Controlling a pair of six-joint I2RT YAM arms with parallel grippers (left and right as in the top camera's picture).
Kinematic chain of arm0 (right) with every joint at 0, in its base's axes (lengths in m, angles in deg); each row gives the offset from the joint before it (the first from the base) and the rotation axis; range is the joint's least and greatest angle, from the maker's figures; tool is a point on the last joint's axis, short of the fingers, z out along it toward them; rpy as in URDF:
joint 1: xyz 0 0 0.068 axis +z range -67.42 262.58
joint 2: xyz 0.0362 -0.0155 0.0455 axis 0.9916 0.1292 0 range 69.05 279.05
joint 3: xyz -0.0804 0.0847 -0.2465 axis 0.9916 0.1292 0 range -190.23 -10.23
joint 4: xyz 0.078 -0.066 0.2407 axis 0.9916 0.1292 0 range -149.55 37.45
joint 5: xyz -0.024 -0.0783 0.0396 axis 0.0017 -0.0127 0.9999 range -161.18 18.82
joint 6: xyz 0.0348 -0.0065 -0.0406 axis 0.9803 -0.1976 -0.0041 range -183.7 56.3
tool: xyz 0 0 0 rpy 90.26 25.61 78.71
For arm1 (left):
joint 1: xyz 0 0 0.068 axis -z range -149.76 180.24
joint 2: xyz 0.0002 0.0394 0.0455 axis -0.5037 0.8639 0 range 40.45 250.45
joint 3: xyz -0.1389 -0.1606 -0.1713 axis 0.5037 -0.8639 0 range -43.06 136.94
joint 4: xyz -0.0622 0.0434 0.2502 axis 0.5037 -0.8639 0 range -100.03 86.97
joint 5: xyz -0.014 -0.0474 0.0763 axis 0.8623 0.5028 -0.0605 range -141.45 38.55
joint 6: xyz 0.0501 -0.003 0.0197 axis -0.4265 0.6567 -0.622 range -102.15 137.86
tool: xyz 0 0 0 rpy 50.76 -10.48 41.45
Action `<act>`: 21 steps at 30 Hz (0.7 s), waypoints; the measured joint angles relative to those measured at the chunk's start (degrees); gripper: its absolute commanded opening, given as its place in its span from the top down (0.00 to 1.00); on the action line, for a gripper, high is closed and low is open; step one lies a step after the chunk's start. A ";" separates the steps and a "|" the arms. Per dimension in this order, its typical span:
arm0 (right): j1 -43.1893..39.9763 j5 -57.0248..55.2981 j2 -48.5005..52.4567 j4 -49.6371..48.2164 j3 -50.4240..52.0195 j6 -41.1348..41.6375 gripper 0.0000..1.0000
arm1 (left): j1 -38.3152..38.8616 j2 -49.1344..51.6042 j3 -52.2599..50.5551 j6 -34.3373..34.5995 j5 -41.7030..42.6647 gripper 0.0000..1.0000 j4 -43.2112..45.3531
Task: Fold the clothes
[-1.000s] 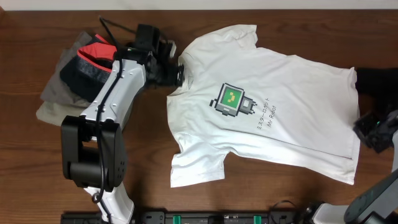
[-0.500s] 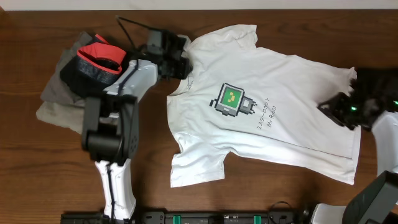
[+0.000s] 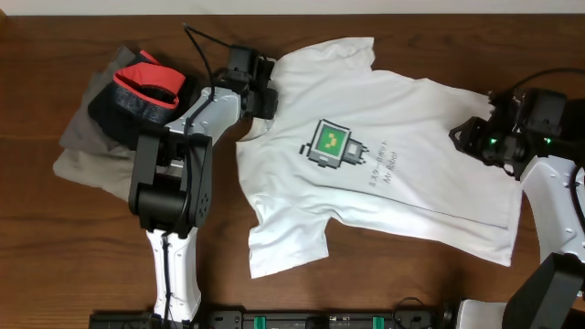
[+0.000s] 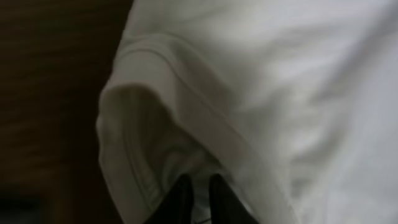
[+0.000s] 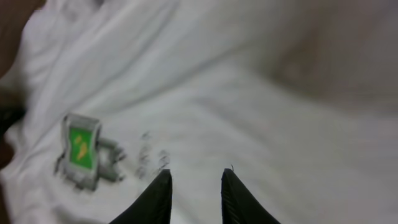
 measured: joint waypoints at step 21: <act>-0.26 -10.16 24.57 -25.46 -0.68 5.97 0.80 | -2.36 -6.80 -1.57 5.20 -10.40 0.08 -5.81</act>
